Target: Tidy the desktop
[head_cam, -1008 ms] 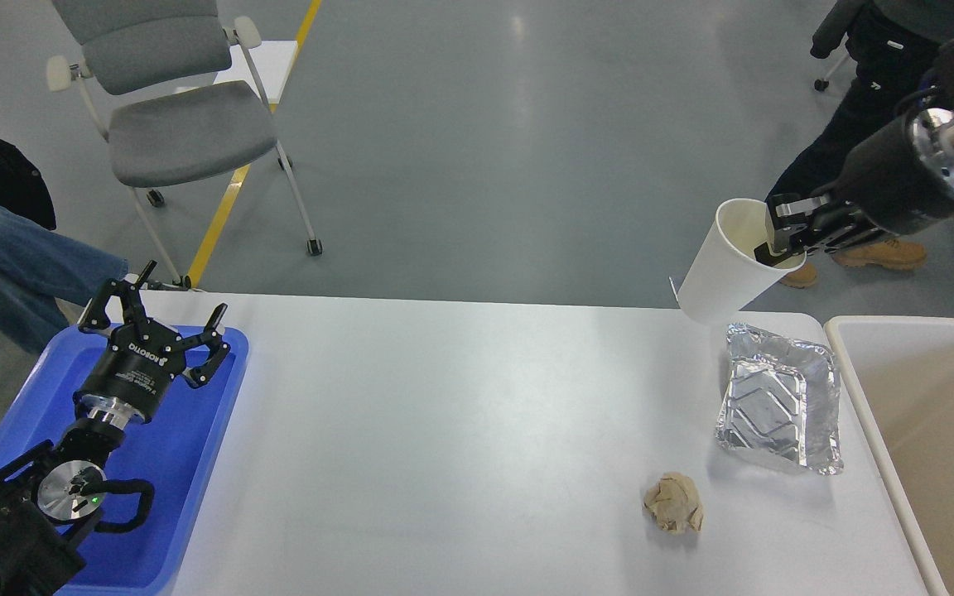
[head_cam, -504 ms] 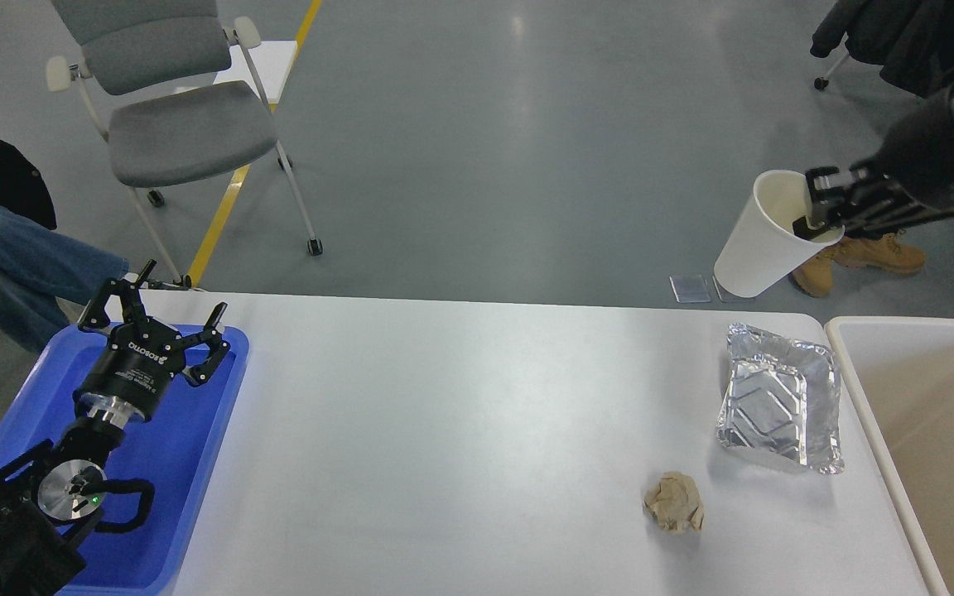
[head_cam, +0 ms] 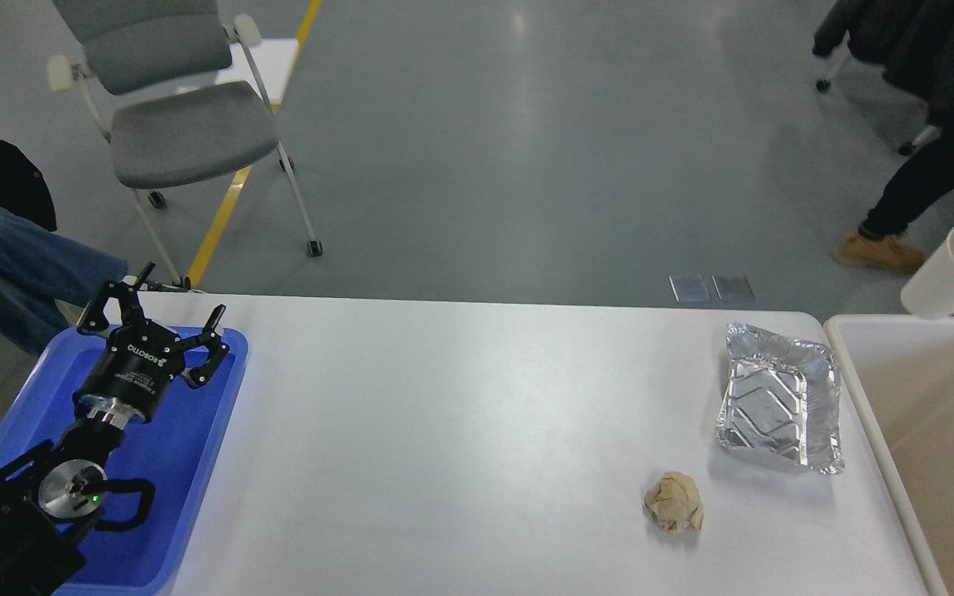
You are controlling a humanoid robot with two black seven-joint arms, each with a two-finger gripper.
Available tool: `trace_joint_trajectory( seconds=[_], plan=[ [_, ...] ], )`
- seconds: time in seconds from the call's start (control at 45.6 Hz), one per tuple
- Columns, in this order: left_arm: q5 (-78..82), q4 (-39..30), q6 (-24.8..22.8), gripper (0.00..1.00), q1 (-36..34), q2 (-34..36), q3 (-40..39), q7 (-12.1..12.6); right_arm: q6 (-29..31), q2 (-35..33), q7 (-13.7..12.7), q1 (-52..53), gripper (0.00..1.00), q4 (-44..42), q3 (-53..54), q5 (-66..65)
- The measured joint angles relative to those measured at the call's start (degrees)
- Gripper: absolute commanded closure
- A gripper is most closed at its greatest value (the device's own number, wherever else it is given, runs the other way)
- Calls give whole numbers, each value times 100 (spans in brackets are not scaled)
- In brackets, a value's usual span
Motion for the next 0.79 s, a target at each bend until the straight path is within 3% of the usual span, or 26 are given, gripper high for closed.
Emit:
trace_joint_trajectory(
  seconds=[0.395,0.789],
  plan=[
    [2,1,0,1,1,-1,-1,1,-50,-651,-74,-2916,100,-2409,1424,21],
    [0,3,0,1,0,0,-2,0,-801,-343,-330,-4847,100,-3233,2572,41]
  ],
)
